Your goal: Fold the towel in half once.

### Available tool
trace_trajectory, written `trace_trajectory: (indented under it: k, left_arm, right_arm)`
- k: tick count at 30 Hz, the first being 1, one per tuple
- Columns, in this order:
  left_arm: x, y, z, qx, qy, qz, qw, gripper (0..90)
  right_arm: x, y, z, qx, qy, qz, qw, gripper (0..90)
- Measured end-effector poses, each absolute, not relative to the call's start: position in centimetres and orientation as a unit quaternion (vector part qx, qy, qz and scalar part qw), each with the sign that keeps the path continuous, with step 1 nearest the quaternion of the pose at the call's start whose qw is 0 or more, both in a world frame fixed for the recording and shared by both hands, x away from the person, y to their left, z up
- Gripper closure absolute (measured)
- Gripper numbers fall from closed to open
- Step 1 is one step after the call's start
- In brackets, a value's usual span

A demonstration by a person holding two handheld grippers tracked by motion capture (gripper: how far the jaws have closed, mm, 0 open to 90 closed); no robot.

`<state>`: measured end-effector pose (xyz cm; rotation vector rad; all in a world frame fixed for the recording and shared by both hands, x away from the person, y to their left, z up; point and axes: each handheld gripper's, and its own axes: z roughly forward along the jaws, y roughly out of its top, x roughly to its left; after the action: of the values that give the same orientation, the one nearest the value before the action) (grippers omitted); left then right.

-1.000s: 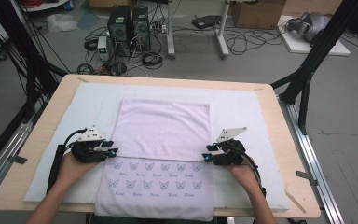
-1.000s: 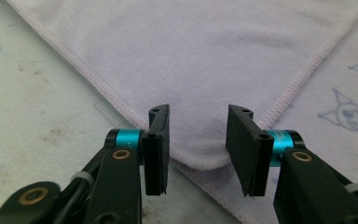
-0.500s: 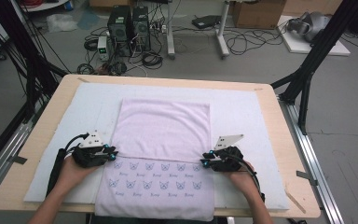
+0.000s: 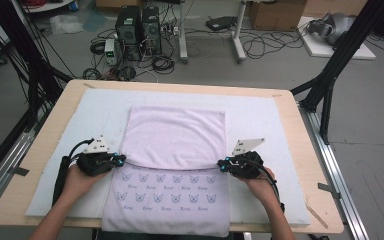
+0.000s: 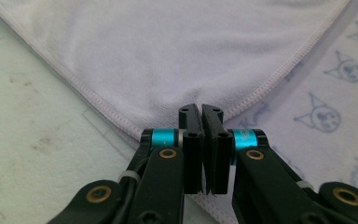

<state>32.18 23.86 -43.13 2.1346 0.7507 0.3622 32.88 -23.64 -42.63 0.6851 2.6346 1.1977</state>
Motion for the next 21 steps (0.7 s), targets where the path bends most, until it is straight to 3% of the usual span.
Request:
trace_trajectory:
  k: [13,21]
  left_arm:
    - [31.1,24.4,-38.8,0.839,0.281,0.160,0.437,86.6]
    - [26.4,25.3,-38.5,0.846,0.262,0.161,0.437,86.7]
  right_arm:
    - [32.9,-24.6,-39.3,0.230,0.860,0.446,0.093,84.9]
    - [28.6,-24.7,-38.5,0.202,0.862,0.459,0.073,84.9]
